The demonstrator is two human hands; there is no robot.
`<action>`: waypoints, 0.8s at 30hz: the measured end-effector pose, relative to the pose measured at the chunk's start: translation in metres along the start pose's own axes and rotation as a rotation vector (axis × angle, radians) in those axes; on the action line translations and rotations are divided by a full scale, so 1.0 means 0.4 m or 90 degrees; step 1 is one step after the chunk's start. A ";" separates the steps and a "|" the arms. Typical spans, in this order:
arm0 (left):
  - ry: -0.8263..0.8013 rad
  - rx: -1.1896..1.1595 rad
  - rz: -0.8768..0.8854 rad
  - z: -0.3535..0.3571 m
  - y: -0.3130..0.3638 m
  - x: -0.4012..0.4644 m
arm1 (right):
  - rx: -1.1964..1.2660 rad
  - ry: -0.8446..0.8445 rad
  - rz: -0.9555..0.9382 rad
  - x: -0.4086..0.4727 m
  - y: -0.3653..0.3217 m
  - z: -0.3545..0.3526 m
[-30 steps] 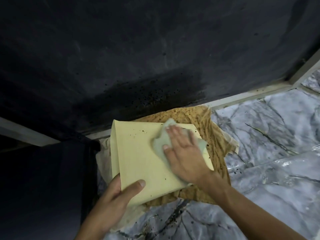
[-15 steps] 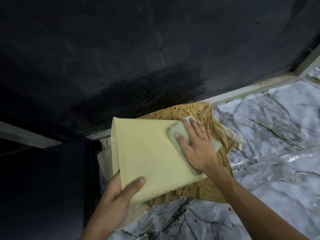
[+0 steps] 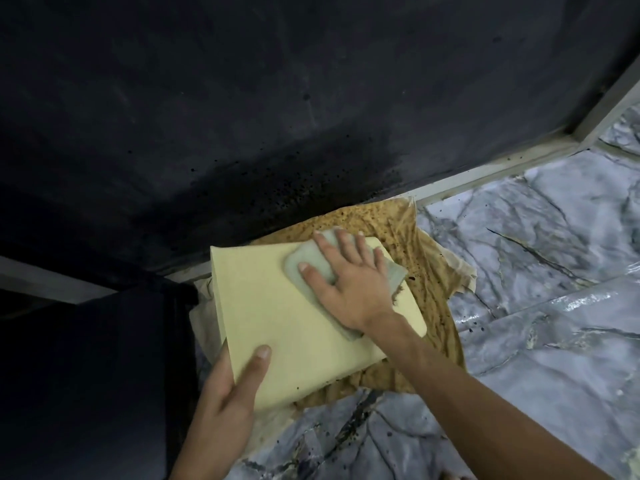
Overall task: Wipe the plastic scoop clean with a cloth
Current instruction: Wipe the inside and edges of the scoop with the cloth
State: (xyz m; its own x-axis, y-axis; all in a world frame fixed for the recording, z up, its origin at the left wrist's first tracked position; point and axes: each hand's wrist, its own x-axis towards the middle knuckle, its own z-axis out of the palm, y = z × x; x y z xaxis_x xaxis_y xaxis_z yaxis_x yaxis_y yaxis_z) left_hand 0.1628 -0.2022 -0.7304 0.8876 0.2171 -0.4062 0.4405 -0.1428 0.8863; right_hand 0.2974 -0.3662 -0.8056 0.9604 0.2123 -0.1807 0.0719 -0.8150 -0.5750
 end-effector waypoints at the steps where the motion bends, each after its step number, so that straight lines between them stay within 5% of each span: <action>1: 0.022 0.004 0.001 0.005 -0.003 0.001 | -0.004 0.010 0.041 -0.009 0.023 -0.002; 4: 0.045 0.002 -0.001 0.014 -0.005 0.003 | 0.018 0.041 0.099 -0.073 0.032 -0.002; 13: 0.041 0.009 0.015 0.011 -0.009 0.003 | 0.014 0.061 -0.066 -0.241 -0.109 0.064; 24: 0.043 0.072 -0.009 0.005 0.002 0.005 | -0.010 0.086 0.106 -0.144 0.122 0.014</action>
State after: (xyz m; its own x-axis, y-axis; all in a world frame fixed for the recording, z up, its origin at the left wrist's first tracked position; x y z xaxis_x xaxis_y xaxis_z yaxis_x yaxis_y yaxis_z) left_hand 0.1652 -0.2036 -0.7311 0.8720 0.2844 -0.3983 0.4680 -0.2464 0.8487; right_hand 0.2441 -0.4152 -0.8279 0.9865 0.0011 -0.1636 -0.0875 -0.8412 -0.5335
